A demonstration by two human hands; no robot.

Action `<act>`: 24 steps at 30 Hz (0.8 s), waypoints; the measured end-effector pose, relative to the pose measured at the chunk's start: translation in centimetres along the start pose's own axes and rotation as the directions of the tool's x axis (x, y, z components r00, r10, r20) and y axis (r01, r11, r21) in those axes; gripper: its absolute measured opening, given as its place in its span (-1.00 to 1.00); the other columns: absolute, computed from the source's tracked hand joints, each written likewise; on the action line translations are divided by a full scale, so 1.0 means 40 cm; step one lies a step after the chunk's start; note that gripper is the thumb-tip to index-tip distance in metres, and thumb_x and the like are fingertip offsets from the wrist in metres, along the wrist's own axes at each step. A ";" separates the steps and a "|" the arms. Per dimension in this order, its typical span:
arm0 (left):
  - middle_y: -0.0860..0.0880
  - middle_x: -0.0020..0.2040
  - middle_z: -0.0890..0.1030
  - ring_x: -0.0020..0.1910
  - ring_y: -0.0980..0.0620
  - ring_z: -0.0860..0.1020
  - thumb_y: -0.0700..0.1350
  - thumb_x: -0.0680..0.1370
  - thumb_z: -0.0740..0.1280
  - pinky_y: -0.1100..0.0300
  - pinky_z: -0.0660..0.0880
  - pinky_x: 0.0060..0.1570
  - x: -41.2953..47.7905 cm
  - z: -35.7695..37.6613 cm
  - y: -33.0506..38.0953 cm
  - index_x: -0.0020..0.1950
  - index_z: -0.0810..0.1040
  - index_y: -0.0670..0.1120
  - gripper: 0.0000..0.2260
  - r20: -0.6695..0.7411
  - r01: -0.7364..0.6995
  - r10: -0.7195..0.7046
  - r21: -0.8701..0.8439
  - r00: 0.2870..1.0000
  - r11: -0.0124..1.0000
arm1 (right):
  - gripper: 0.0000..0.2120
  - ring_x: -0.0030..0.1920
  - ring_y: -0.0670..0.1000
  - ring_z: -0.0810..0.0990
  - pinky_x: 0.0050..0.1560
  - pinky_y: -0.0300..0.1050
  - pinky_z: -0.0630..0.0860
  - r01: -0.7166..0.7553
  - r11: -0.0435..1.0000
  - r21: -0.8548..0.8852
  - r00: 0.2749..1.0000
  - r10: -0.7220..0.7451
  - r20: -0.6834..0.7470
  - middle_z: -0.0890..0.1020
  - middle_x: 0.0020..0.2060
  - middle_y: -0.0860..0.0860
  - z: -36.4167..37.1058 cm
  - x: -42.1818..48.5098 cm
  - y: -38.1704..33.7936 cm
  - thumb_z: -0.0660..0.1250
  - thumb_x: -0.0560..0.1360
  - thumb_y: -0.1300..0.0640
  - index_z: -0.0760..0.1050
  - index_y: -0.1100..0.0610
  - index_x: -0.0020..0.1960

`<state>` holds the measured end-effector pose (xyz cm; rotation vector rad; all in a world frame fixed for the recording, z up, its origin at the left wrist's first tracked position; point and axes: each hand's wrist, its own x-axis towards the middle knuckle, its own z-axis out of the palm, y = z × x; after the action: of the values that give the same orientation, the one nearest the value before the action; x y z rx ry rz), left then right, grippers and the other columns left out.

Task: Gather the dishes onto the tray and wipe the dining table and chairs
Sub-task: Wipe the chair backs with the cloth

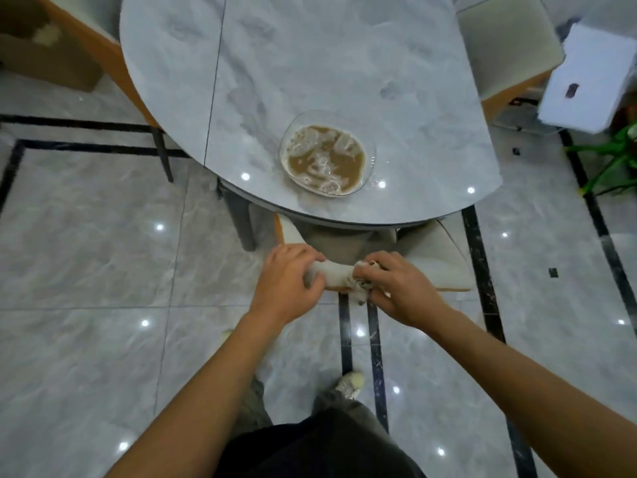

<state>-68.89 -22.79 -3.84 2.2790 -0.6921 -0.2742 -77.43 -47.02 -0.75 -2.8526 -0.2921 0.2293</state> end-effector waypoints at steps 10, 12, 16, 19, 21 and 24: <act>0.10 0.22 0.63 0.24 -0.02 0.55 0.24 0.57 0.39 -0.07 0.38 0.32 0.032 0.208 0.211 0.34 0.60 0.13 -0.62 0.086 0.110 -0.157 0.399 0.984 0.910 | -0.70 0.08 0.09 0.51 0.01 -0.01 0.55 -0.132 0.985 0.115 0.971 0.152 -0.184 0.56 0.18 0.07 -0.026 -0.259 0.367 0.44 0.47 0.14 0.59 0.05 0.20; 0.10 0.22 0.62 0.24 -0.01 0.55 0.23 0.55 0.43 -0.04 0.41 0.28 0.057 0.204 0.245 0.31 0.59 0.17 -0.63 0.123 0.180 -0.249 0.408 0.961 0.895 | -0.70 0.08 0.08 0.51 0.02 -0.03 0.53 -0.164 0.975 0.151 0.962 0.192 -0.192 0.57 0.16 0.06 -0.036 -0.296 0.430 0.46 0.47 0.15 0.60 0.05 0.20; 0.05 0.26 0.58 0.20 -0.04 0.57 0.14 0.51 0.48 -0.02 0.48 0.22 0.114 0.202 0.292 0.24 0.53 0.18 -0.67 0.239 0.334 -0.493 0.492 0.836 0.804 | -0.65 0.06 0.07 0.50 0.03 -0.02 0.52 -0.261 0.913 0.314 0.927 0.327 -0.182 0.57 0.10 0.04 -0.028 -0.341 0.513 0.50 0.45 0.25 0.61 0.05 0.21; 0.07 0.29 0.57 0.23 0.00 0.56 0.12 0.54 0.45 0.02 0.48 0.28 0.195 0.217 0.331 0.22 0.52 0.17 -0.72 0.299 0.443 -0.592 0.440 0.748 0.781 | -0.67 0.00 -0.07 0.52 0.00 -0.17 0.47 -0.304 0.801 0.516 0.887 0.435 -0.152 0.53 0.05 -0.04 -0.043 -0.363 0.574 0.45 0.50 0.25 0.56 0.04 0.23; 0.11 0.23 0.59 0.20 0.07 0.56 0.15 0.56 0.45 0.09 0.48 0.20 0.252 0.242 0.370 0.24 0.56 0.14 -0.72 0.298 0.484 -0.540 0.246 0.787 0.840 | -0.74 -0.06 -0.19 0.54 -0.09 -0.29 0.43 -0.312 0.728 0.611 0.864 0.484 -0.136 0.54 -0.03 -0.10 -0.060 -0.365 0.608 0.41 0.53 0.25 0.53 0.05 0.18; 0.10 0.16 0.63 0.16 0.10 0.60 0.08 0.59 0.42 0.11 0.51 0.15 0.354 0.323 0.458 0.23 0.60 0.11 -0.77 0.252 0.439 -0.427 0.010 0.868 0.898 | -0.80 -0.10 -0.29 0.61 -0.18 -0.42 0.48 -0.318 0.605 0.730 0.827 0.553 -0.098 0.63 -0.10 -0.14 -0.095 -0.367 0.687 0.40 0.55 0.29 0.53 0.07 0.10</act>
<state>-69.38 -49.03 -0.09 2.3558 -0.2750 -0.7943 -86.08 -77.13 -2.81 -2.0901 0.4993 -0.0410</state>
